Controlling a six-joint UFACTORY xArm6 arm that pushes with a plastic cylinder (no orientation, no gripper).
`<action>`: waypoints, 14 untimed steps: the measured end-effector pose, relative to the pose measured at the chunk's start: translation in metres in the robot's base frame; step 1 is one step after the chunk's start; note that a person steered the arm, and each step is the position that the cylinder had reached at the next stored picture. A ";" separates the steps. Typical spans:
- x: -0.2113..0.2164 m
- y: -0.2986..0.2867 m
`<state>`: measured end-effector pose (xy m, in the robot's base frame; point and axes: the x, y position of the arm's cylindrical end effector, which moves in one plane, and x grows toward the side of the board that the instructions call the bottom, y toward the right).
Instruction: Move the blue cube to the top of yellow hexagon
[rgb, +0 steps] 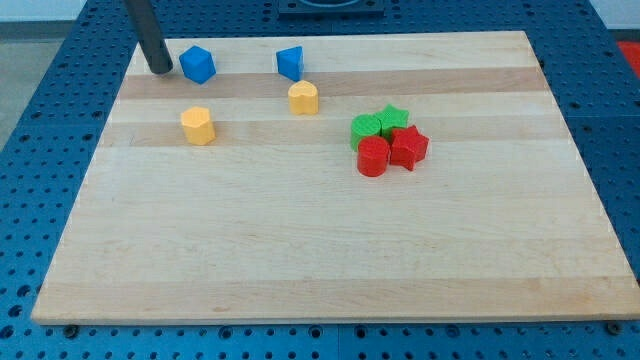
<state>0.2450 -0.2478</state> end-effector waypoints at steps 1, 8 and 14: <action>-0.026 0.008; -0.016 0.059; 0.021 0.026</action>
<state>0.2660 -0.2215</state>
